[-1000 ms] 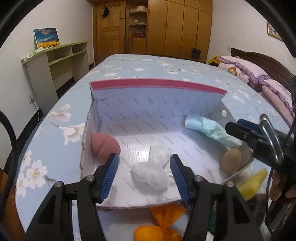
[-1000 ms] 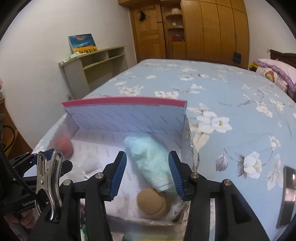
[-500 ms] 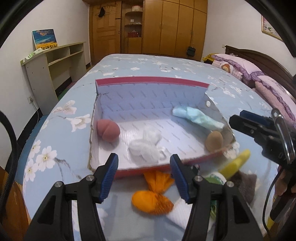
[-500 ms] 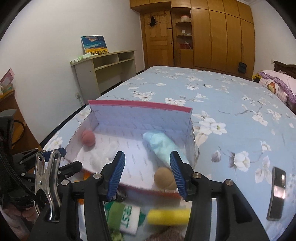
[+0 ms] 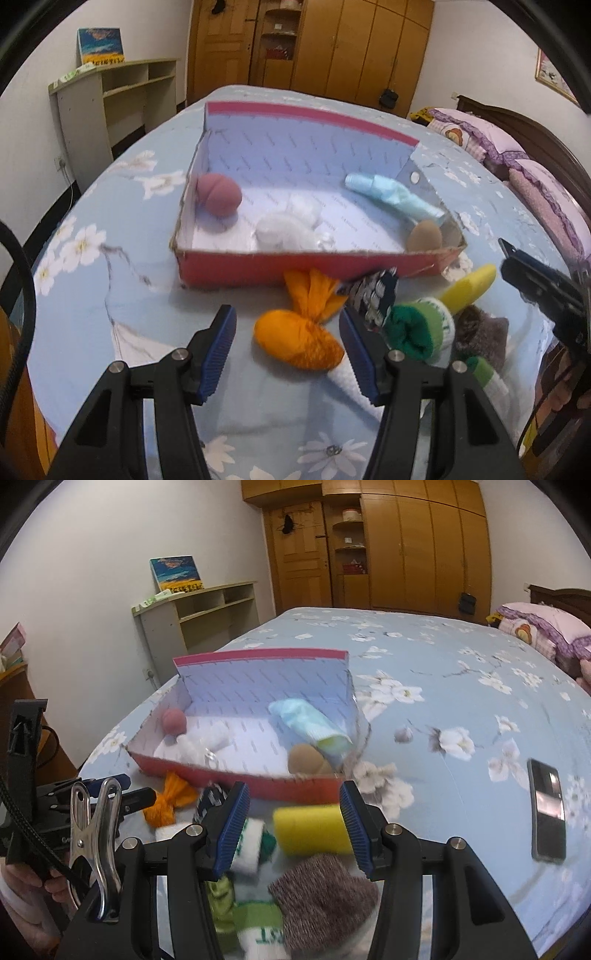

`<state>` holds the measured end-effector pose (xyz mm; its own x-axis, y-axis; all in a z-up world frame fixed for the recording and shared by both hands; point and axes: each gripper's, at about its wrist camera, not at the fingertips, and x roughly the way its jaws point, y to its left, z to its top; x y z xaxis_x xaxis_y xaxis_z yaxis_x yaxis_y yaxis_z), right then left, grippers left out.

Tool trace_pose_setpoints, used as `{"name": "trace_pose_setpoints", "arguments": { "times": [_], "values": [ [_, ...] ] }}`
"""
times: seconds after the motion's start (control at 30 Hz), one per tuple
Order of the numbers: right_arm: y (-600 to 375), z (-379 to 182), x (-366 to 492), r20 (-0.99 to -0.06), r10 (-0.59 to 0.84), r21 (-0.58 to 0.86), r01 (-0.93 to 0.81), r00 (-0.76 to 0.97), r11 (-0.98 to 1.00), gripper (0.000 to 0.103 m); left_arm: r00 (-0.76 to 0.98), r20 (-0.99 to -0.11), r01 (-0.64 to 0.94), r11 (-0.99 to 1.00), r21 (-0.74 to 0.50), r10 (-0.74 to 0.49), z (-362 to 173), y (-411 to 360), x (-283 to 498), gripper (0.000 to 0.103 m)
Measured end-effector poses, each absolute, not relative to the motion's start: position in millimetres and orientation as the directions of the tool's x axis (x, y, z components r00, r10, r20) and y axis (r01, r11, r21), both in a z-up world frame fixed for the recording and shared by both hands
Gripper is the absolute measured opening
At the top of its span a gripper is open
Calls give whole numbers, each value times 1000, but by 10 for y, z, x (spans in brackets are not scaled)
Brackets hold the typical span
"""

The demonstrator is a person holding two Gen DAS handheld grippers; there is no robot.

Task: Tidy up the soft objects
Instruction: 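Move both tools back from the box to the pile of soft items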

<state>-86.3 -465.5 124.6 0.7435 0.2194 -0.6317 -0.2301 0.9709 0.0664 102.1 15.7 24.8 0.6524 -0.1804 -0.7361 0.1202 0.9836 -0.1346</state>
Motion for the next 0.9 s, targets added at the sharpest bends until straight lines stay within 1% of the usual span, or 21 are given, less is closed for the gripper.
{"name": "trace_pose_setpoints", "arguments": {
  "times": [0.2,0.4,0.5,0.67,0.77,0.83,0.87,0.9],
  "values": [
    [-4757,1046,-1012,-644,210,90,-201,735,976,52,630,-761,76,988,-138,-155,85,216,1043,61],
    [-4817,902,-1094,-653,207,112,-178,728,978,52,634,-757,67,986,-153,-160,20,228,1059,61],
    [-4840,839,-1094,-658,207,122,-169,724,978,52,631,-754,67,982,-178,-179,-11,225,1058,61],
    [-4879,766,-1066,-664,214,146,-156,716,977,52,612,-749,82,962,-259,-254,-60,206,1052,61],
    [-4889,742,-1066,-663,218,151,-158,716,976,52,616,-743,86,960,-265,-260,-60,183,1056,61],
    [-4883,735,-1065,-661,223,153,-162,717,975,52,627,-733,90,960,-266,-262,-52,175,1046,50],
    [-4881,736,-1064,-660,223,152,-163,717,975,52,628,-731,94,959,-268,-266,-50,165,1048,38],
    [-4879,736,-1063,-660,223,151,-164,717,975,52,626,-731,100,957,-272,-273,-47,164,1047,36]
  ]
}}
